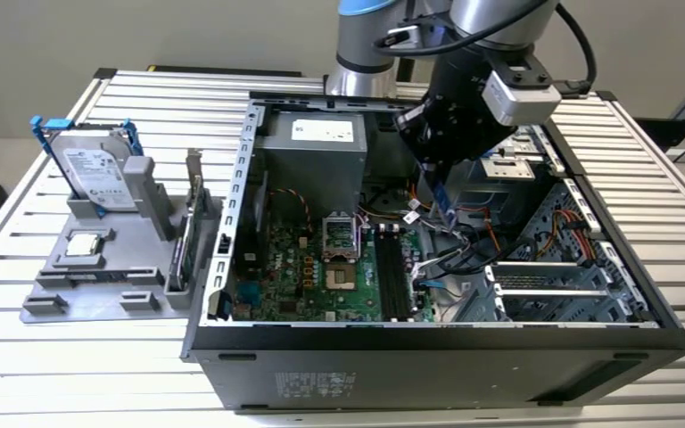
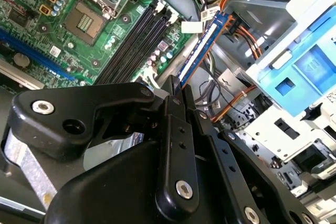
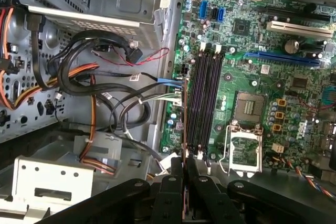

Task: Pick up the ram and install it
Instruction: 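Insert the ram into the slot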

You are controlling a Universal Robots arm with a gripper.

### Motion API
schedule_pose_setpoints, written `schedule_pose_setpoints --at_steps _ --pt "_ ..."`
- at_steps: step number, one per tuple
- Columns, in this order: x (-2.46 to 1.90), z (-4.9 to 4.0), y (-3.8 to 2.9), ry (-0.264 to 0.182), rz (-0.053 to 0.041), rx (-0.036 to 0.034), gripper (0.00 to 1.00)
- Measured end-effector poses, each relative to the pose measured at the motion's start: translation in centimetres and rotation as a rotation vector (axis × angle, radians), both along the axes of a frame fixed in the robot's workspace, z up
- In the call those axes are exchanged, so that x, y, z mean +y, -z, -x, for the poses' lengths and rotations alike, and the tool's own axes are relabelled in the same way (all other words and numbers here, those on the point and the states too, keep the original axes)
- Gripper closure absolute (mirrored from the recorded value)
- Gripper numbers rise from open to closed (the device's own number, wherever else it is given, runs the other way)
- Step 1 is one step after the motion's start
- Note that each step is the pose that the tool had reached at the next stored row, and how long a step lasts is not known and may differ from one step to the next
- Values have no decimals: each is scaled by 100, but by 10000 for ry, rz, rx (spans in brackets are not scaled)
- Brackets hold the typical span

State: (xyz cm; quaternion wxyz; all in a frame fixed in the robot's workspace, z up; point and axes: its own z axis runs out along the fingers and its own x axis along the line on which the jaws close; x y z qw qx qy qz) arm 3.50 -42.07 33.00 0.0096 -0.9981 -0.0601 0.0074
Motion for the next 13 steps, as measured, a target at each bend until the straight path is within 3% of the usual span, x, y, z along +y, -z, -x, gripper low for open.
schedule_pose_setpoints --at_steps 13 --pt "0 -1 28 10 0 9 100"
